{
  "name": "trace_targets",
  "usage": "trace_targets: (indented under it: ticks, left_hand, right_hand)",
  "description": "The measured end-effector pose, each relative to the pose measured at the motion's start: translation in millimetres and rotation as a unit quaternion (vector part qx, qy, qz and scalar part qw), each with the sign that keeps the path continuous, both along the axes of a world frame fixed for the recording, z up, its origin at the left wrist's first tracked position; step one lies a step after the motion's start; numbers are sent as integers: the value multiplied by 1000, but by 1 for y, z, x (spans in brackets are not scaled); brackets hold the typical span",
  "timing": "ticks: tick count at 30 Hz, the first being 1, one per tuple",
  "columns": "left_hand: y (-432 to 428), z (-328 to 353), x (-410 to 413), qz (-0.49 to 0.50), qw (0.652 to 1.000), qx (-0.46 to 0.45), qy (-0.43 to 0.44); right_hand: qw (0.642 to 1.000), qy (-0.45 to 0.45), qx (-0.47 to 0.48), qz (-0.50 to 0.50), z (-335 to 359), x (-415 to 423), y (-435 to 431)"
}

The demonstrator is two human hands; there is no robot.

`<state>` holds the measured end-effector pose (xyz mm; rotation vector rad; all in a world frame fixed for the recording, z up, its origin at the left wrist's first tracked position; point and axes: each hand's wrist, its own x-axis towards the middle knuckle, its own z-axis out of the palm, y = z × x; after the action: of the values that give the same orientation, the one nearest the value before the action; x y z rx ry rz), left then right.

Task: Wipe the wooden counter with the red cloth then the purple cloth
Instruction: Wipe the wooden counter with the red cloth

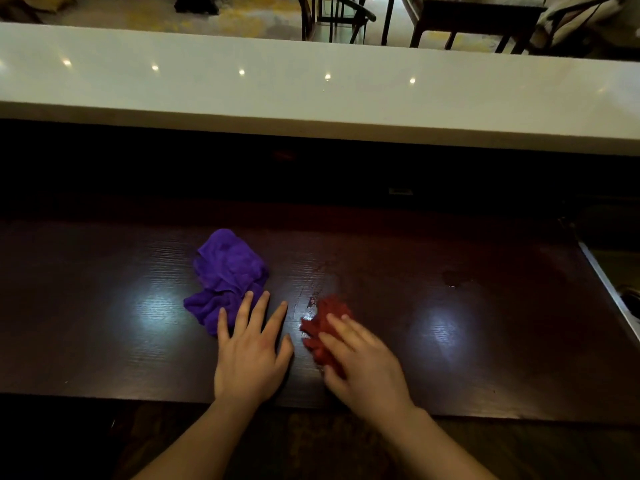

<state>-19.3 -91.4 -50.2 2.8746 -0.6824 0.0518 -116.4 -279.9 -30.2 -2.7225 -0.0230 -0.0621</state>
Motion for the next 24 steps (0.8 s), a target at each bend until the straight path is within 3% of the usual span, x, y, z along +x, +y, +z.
trace_targets:
  ticks: [4, 6, 12, 18, 20, 22, 24]
  left_hand:
    - [-2, 3, -1, 3, 1000, -8, -2]
    - [-2, 4, -1, 4, 1000, -8, 0]
    - [-1, 3, -1, 4, 1000, -2, -1]
    - [-1, 3, -2, 2, 1000, -4, -3]
    - [-1, 4, -2, 2, 1000, -7, -8]
    - [-1, 3, -1, 1, 1000, -8, -7]
    - [-2, 3, -1, 0, 1000, -5, -7]
  right_hand:
    - [984, 4, -2, -176, 5, 40, -45]
    - [975, 28, 2, -219, 13, 66, -40]
    - [998, 23, -42, -34, 5, 3, -6]
    - [981, -3, -19, -194, 20, 22, -51]
    - [964, -19, 123, -235, 32, 41, -57]
    - [896, -11, 351, -272, 41, 51, -61]
    - [839, 9, 453, -301, 42, 51, -71]
